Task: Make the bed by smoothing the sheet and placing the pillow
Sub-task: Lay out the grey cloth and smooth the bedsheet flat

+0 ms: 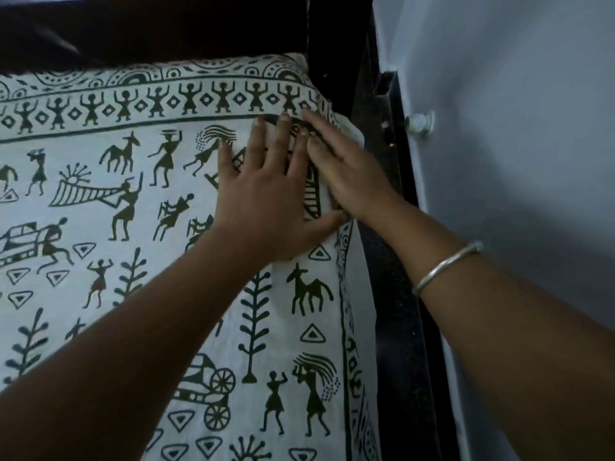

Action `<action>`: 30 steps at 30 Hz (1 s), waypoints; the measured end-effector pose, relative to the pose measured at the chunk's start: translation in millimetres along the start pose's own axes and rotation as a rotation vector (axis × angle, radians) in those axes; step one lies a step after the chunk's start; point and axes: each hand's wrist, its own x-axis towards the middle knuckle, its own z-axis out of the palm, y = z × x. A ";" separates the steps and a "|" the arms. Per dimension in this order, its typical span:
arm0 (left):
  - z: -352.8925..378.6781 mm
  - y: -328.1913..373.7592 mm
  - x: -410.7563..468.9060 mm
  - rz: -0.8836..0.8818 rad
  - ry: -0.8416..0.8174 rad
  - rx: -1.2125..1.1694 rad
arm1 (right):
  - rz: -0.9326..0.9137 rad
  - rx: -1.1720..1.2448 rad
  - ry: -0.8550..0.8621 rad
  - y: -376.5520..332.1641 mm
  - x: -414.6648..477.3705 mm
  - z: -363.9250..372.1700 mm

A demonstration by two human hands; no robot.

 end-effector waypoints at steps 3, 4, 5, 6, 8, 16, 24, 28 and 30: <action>6.1 8.8 6.0 -0.016 -0.023 -0.003 | 0.122 -0.097 -0.138 8.3 -9.0 4.0; 4.0 8.4 9.6 -0.008 -0.019 -0.009 | 0.143 -0.218 -0.114 5.7 -6.1 1.5; 0.3 6.0 10.9 0.001 -0.007 -0.034 | 0.144 -0.357 -0.070 3.2 -1.9 -1.7; -3.0 1.5 8.8 0.005 0.015 -0.072 | 0.126 -0.493 -0.015 -1.8 1.5 -5.1; -4.5 -11.6 -4.1 -0.024 0.068 -0.137 | 0.046 -0.679 0.092 -21.4 3.2 -6.1; 17.3 -71.9 -61.8 -0.109 -0.024 -0.220 | -0.136 -1.048 -0.259 -56.1 -10.7 49.6; 33.9 -146.3 -102.3 -0.517 -0.024 -0.243 | -0.286 -1.135 -0.186 -94.3 0.4 100.9; 35.8 -165.8 -124.3 -0.477 -0.001 -0.233 | -0.403 -1.169 -0.465 -99.7 6.1 140.1; 36.8 -181.8 -144.1 -0.574 -0.029 -0.226 | -0.224 -1.187 -0.401 -105.4 16.0 144.6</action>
